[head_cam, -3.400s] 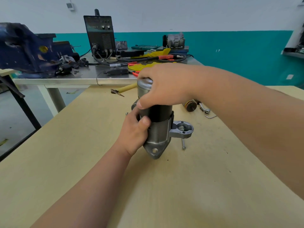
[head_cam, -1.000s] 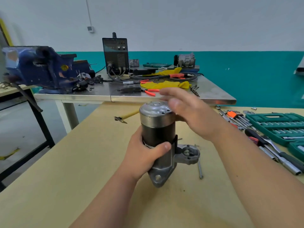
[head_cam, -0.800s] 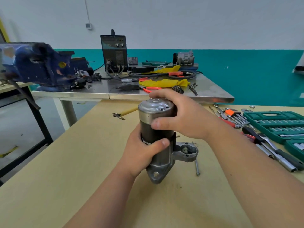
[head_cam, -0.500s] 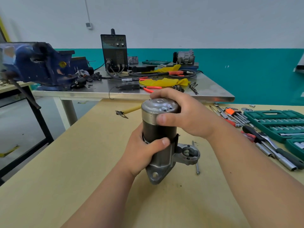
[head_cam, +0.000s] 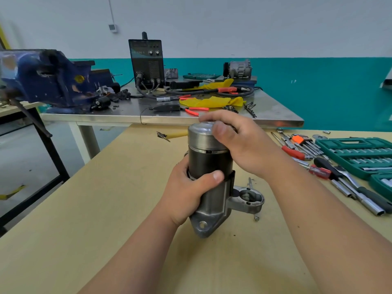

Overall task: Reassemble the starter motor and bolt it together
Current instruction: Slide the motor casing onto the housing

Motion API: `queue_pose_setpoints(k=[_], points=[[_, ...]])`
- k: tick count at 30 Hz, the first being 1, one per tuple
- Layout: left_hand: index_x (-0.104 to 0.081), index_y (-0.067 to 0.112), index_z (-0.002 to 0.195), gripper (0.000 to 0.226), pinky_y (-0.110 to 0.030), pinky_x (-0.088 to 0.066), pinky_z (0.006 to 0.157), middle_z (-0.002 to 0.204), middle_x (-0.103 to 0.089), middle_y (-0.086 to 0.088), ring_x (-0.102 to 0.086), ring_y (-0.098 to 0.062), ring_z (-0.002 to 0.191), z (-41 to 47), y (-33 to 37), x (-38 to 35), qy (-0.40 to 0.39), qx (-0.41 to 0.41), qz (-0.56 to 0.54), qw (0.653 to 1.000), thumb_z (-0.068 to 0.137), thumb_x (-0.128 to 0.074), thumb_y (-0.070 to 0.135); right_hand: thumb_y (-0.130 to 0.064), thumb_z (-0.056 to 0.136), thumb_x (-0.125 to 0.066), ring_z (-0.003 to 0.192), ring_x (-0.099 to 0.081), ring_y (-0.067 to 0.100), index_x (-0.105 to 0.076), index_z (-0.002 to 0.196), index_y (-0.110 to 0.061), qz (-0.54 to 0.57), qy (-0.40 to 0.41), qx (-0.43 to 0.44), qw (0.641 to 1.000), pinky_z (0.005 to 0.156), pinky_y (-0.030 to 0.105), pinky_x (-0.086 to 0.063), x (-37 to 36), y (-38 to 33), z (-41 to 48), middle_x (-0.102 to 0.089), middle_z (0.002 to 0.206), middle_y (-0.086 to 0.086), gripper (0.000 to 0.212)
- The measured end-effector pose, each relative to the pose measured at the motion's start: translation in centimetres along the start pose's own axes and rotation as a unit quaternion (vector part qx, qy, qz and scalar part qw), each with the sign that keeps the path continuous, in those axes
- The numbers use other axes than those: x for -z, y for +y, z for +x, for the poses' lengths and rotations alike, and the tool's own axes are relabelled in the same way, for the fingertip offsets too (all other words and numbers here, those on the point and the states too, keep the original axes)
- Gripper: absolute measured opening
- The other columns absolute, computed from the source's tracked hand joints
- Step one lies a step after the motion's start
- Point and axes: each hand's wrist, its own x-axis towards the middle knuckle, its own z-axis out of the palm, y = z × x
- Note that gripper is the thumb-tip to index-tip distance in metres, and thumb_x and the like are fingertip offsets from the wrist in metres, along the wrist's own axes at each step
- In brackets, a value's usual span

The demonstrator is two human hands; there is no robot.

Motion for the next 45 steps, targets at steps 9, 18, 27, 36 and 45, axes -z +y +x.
queue_pose_setpoints(k=[9,18,27,36,45], points=[[-0.066,0.016,0.104,0.05,-0.025,-0.055,0.066,0.09,-0.074,-0.003,-0.072,-0.021,0.082,-0.1,0.3,-0.3,0.023,0.0,0.003,1.0,0.062,-0.074,0.042,-0.073,0.072,-0.039,0.093,-0.052,-0.015,-0.051,0.127,-0.033,-0.104,-0.008,-0.03,0.994,0.066,0.003,-0.041,0.0,-1.4,-0.3,-0.053,0.104,-0.027,0.069],[-0.066,0.014,0.104,0.054,-0.024,-0.054,0.067,0.091,-0.074,-0.003,-0.072,-0.019,0.084,-0.3,0.6,-0.3,-0.008,0.008,0.016,1.0,0.059,-0.074,0.043,-0.066,0.074,-0.056,0.098,-0.052,-0.011,-0.054,0.101,-0.038,-0.171,-0.06,-0.033,0.983,0.075,0.021,-0.044,1.8,-2.1,0.4,-0.054,0.111,-0.026,0.039],[-0.066,0.016,0.101,0.048,-0.028,-0.055,0.069,0.09,-0.074,-0.004,-0.072,-0.022,0.084,-0.8,0.7,-0.7,-0.008,-0.007,0.025,1.0,0.061,-0.075,0.04,-0.057,0.076,-0.06,0.089,-0.056,-0.012,-0.065,0.102,-0.047,-0.145,-0.073,-0.023,0.986,0.066,0.014,-0.044,1.4,-2.6,0.1,-0.062,0.096,-0.026,0.027],[-0.07,0.025,0.092,0.042,-0.02,-0.053,0.064,0.088,-0.075,0.002,-0.072,-0.013,0.079,-0.7,0.5,-1.4,0.053,0.005,0.024,0.998,0.056,-0.076,0.045,-0.079,0.073,-0.032,0.089,-0.057,-0.007,-0.065,0.102,-0.041,-0.184,-0.015,-0.06,0.981,0.074,0.026,-0.044,0.3,-2.5,0.6,-0.063,0.096,-0.025,0.058],[-0.069,0.021,0.097,0.044,-0.024,-0.055,0.065,0.089,-0.076,-0.001,-0.073,-0.018,0.082,-0.5,0.2,-1.1,0.081,0.001,0.005,0.997,0.059,-0.075,0.043,-0.067,0.063,-0.062,0.099,-0.058,-0.011,-0.045,0.111,-0.061,0.013,0.022,-0.051,0.998,0.077,0.015,-0.05,-0.6,0.8,-2.3,-0.06,0.107,-0.031,0.052]])
